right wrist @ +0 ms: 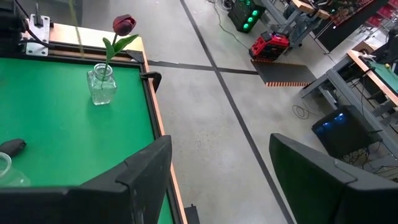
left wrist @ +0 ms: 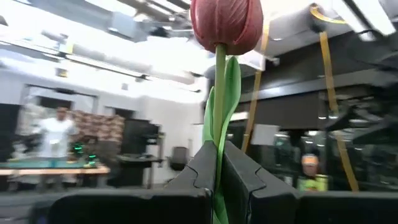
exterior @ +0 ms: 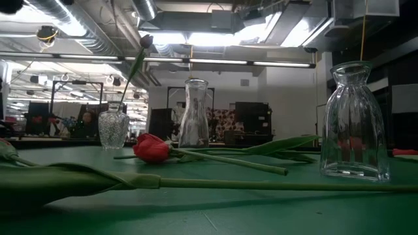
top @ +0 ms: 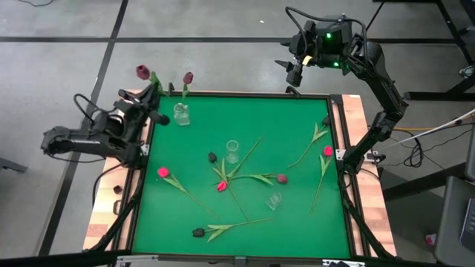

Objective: Sort flowers into vase by color
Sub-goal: Put the left dark red tulip into the top transparent vase, then put the dark red tulip into the top transparent vase

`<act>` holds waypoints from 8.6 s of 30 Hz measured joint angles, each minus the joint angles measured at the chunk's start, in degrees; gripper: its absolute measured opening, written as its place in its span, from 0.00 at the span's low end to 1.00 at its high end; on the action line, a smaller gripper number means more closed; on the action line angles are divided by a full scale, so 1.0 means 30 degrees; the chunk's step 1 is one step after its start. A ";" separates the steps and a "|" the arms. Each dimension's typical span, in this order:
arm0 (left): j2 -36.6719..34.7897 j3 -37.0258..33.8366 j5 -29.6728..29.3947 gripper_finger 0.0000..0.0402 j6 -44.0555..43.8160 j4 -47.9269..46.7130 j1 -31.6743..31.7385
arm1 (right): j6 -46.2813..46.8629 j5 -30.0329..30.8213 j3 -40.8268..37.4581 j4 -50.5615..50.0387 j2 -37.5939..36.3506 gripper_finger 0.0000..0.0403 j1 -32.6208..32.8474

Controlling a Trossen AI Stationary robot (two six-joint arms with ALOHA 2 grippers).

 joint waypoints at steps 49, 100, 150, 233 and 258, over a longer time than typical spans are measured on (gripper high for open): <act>0.2084 -0.2243 0.2741 0.02 -0.8830 -0.5955 0.8780 | 0.0036 -0.0134 0.0000 -0.0298 0.0000 0.67 0.0000; 0.3517 -0.6963 0.1380 0.35 -1.0547 -0.0095 0.9025 | 0.0000 -0.1133 0.0007 -0.0535 0.0007 0.67 0.0000; 0.0297 0.1181 0.4014 0.35 -2.2090 -2.4834 -0.3551 | 0.3506 -0.4827 -0.4140 -0.7344 -0.0007 0.67 0.0022; 0.1346 0.1152 0.3934 0.35 -2.4006 -2.4024 -0.5806 | 1.2125 -0.0007 -2.2039 1.1711 0.3372 0.67 1.1752; 0.1696 0.1152 0.3865 0.35 -2.4005 -2.4005 -0.5799 | 1.2007 -0.0328 -2.2054 1.1994 0.4758 0.54 1.1766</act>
